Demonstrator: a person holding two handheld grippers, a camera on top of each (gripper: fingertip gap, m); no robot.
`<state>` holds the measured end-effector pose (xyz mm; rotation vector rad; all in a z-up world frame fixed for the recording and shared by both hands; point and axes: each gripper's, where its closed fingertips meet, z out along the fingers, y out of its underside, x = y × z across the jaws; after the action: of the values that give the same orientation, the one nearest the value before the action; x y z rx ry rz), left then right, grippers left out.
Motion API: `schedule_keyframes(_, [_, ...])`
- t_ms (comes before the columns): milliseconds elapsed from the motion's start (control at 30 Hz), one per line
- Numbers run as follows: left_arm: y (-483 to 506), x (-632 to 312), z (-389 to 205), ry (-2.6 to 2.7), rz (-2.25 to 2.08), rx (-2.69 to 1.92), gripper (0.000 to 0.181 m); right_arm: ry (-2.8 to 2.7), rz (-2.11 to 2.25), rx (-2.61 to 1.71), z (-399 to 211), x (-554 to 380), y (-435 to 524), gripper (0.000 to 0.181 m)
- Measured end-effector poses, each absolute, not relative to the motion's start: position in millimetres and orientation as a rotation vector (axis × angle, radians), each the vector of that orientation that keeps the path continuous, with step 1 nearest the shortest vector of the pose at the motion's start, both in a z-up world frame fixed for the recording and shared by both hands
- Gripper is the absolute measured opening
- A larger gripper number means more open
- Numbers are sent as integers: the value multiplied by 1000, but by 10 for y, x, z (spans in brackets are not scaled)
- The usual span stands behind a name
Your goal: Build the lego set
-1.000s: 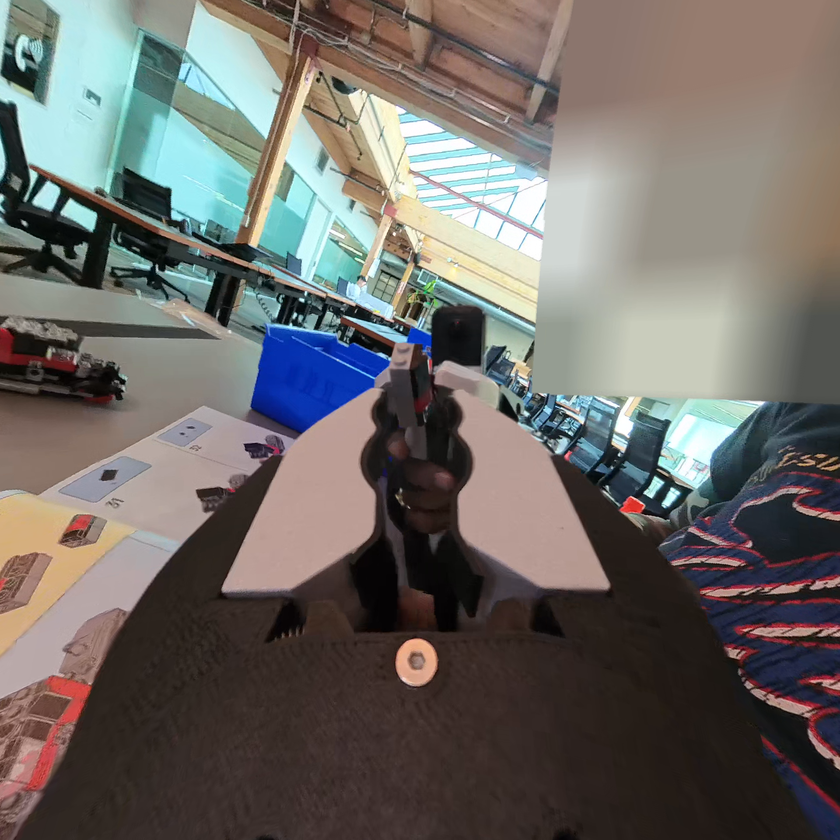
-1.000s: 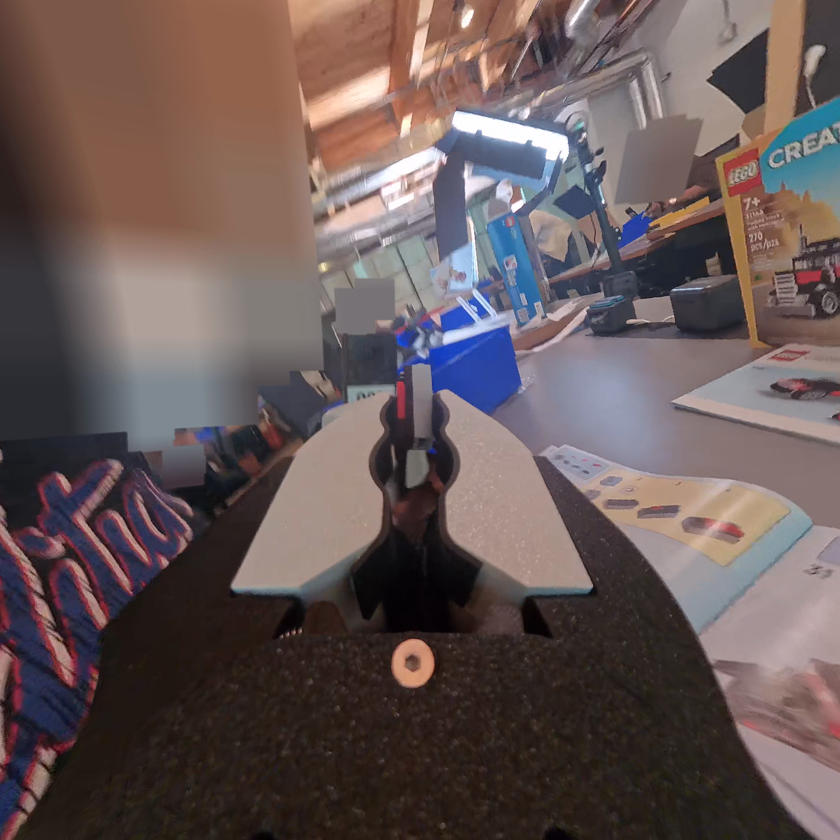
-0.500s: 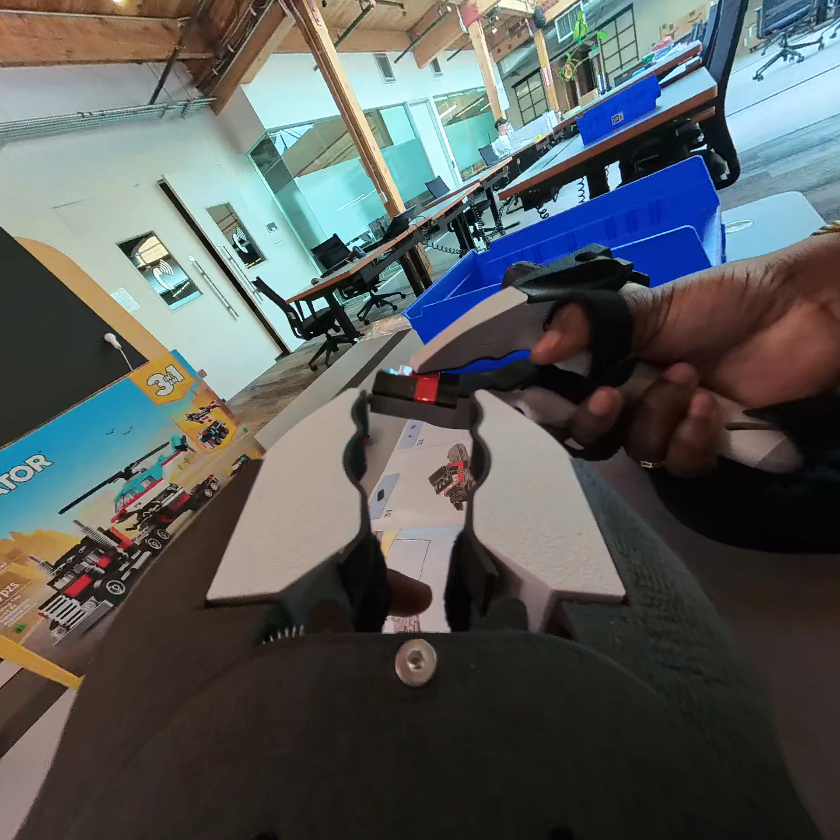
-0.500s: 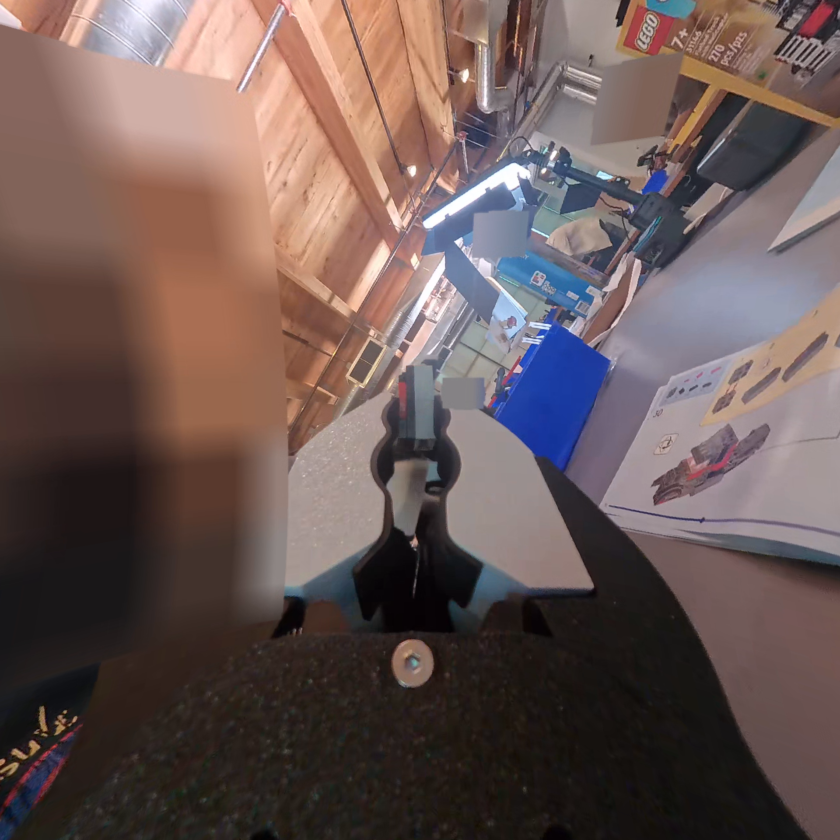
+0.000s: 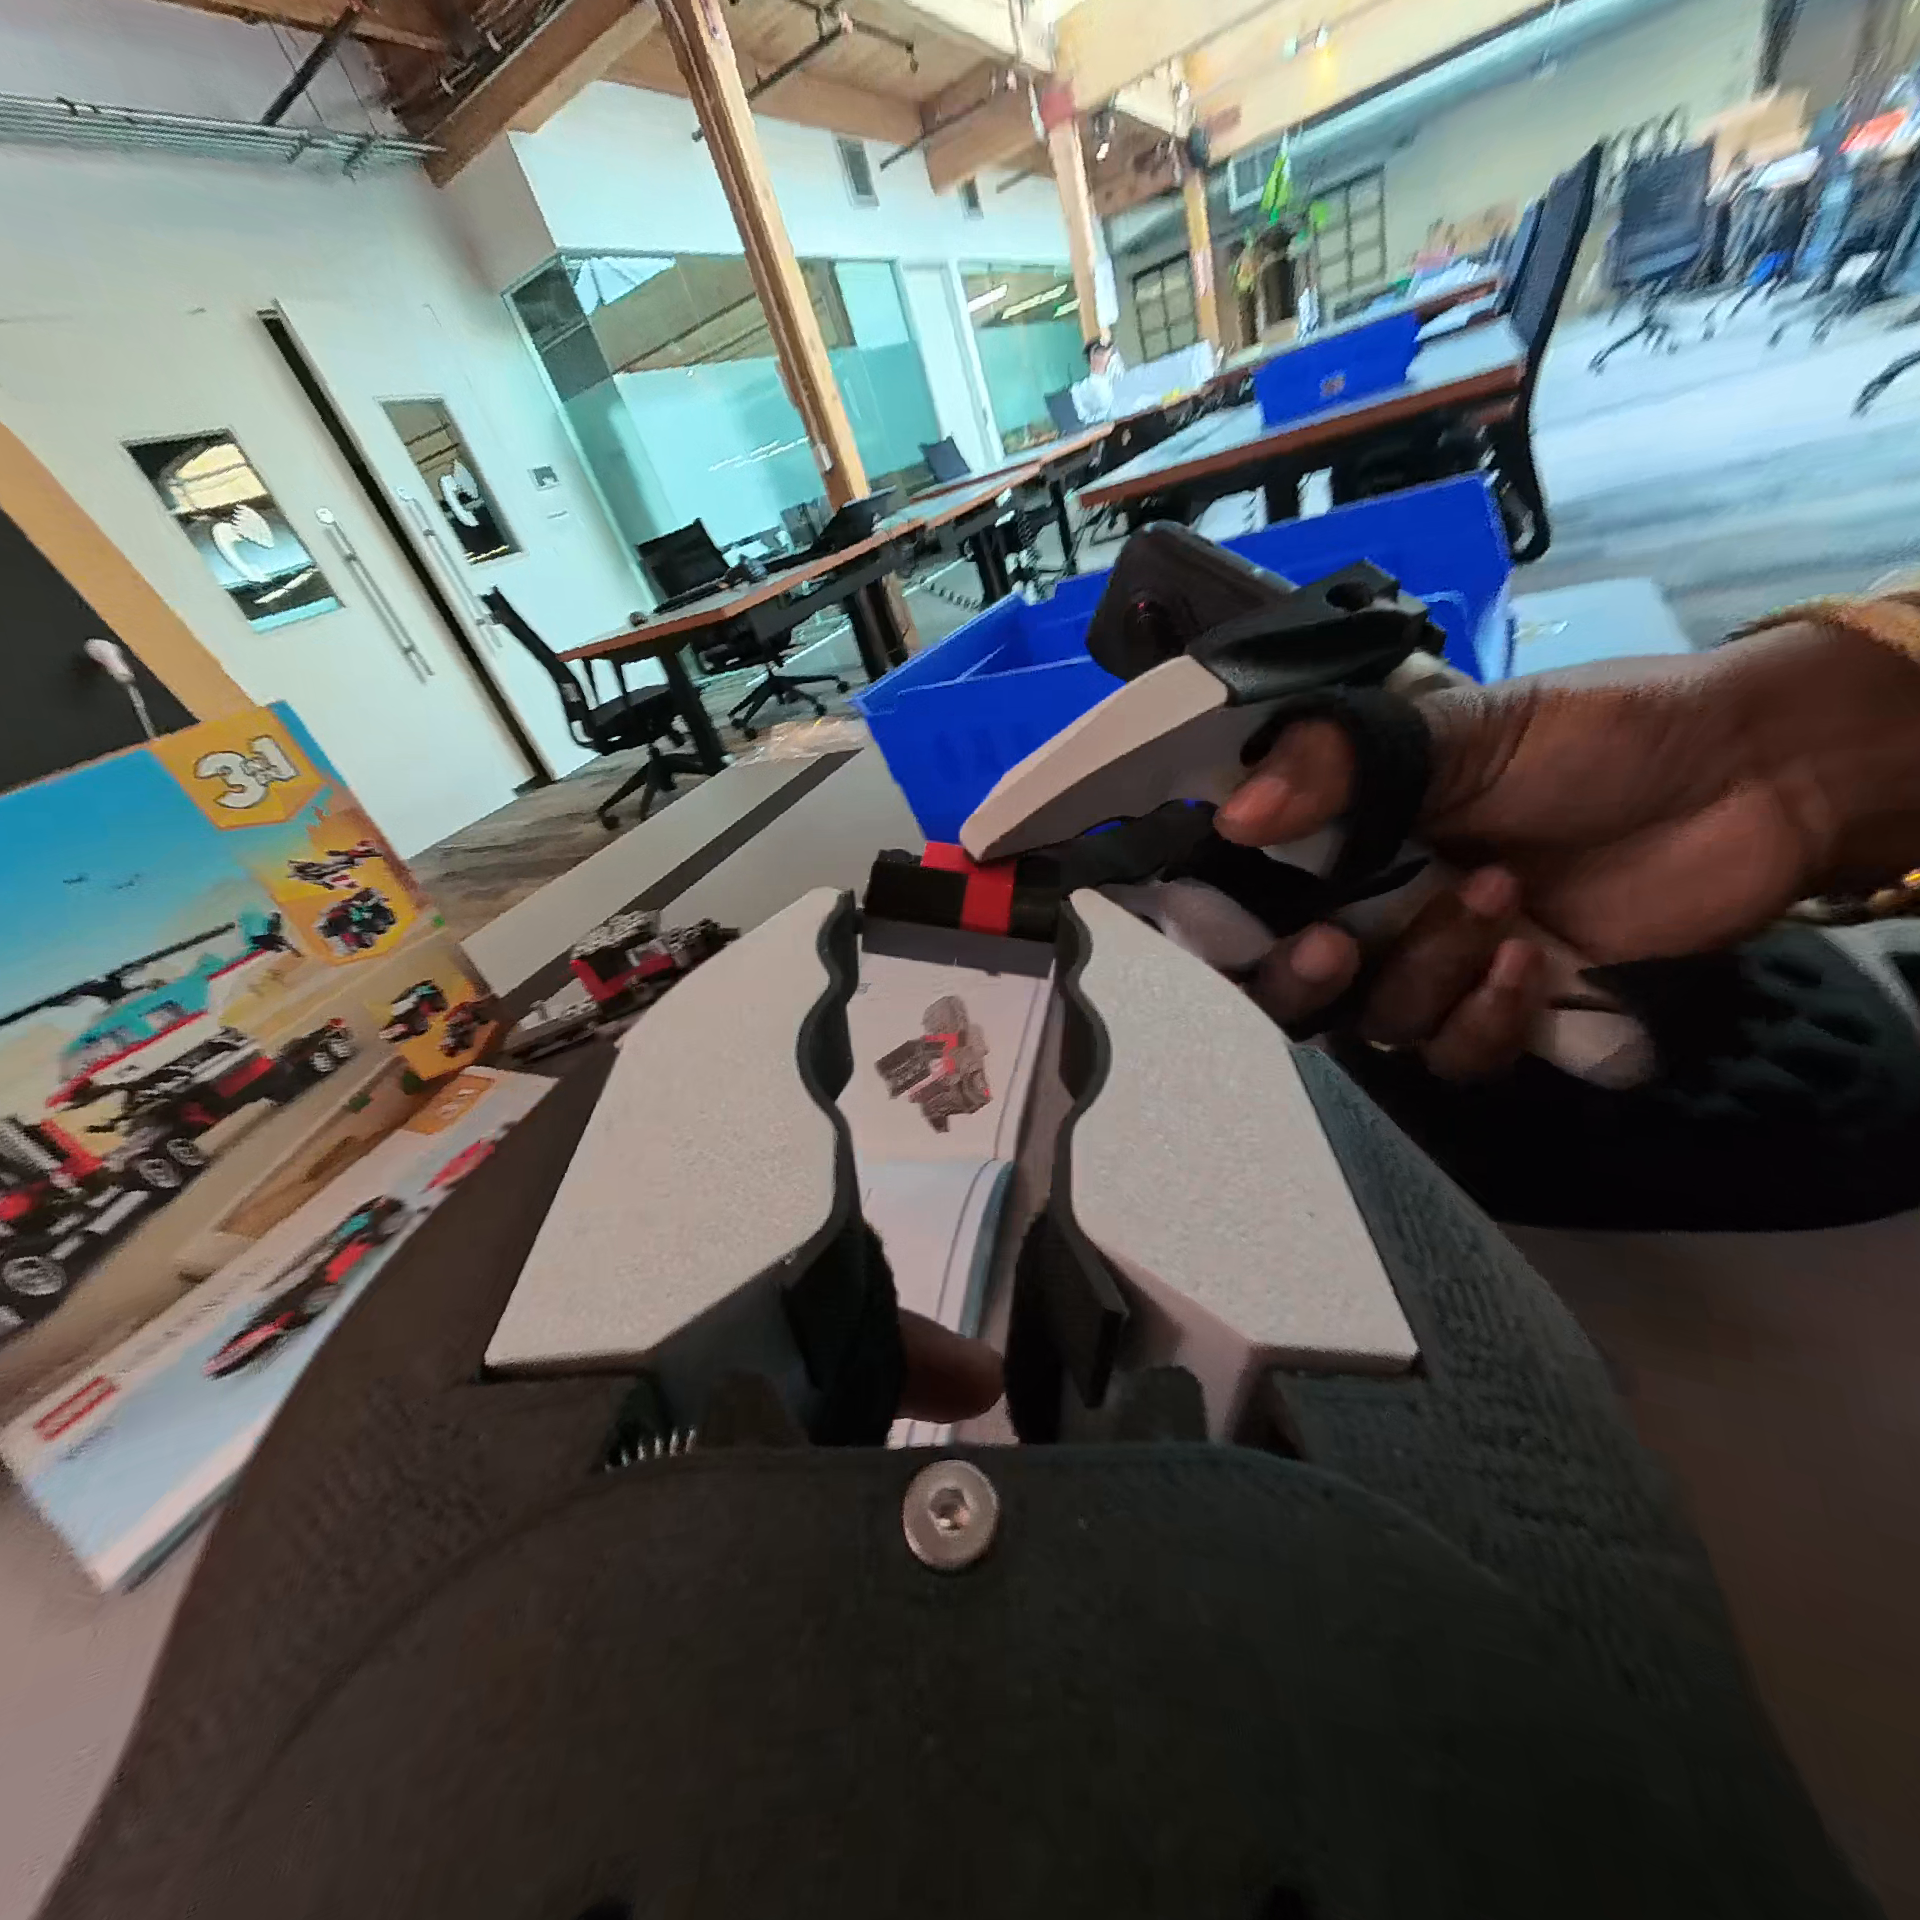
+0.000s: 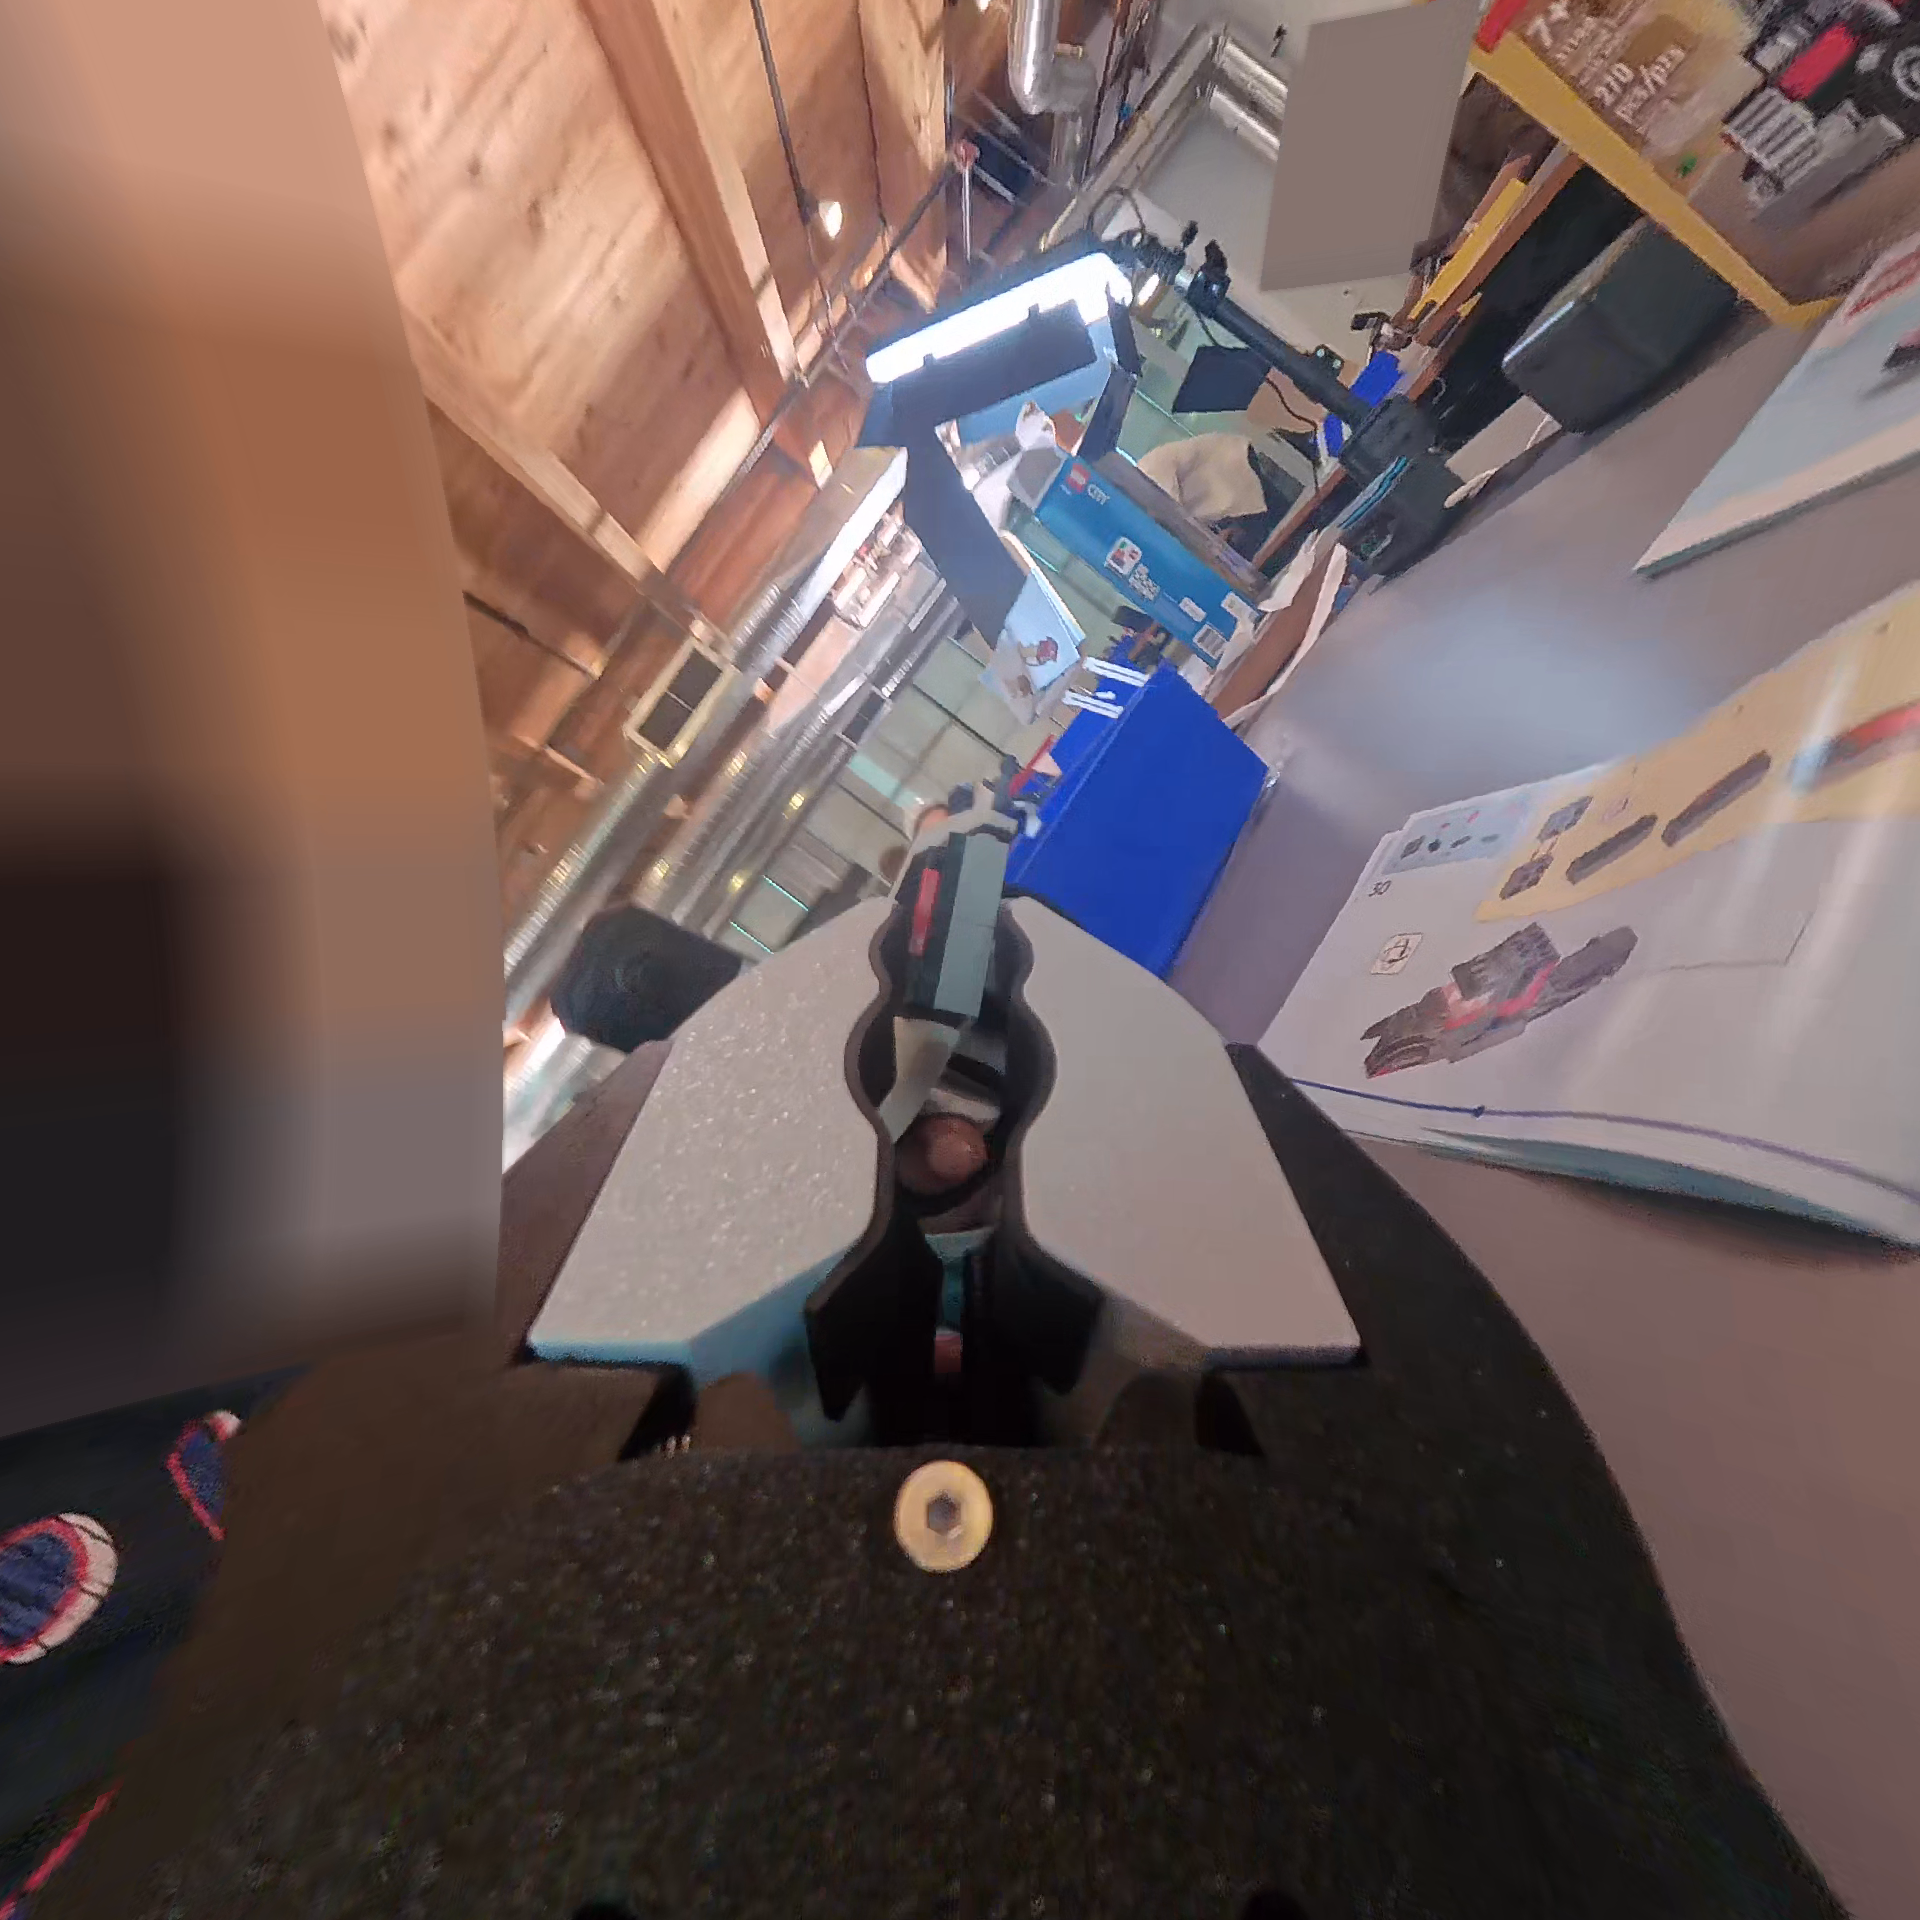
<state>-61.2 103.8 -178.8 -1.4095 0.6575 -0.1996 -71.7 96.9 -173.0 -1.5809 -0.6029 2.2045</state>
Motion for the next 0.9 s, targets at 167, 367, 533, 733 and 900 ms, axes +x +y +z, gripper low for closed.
schedule_keyframes(167, [963,-588,-1742,646,-359,-1362,36,-841,2114,-1581,-1698,-717,883,18])
schedule_keyframes(367, [908,-504,-1841,746,-441,-1382,36,-956,2075,-1647,-1789,-648,886,18])
schedule_keyframes(533, [789,-384,-2126,987,-589,-1502,36,-1205,1610,-1617,-1880,-429,1063,24])
schedule_keyframes(733, [810,-297,-2621,1279,-654,-1695,36,-1682,1267,-1554,-2154,-258,966,20])
schedule_keyframes(900, [833,-272,-2872,1366,-625,-1812,36,-1995,1040,-1612,-2662,-136,868,20])
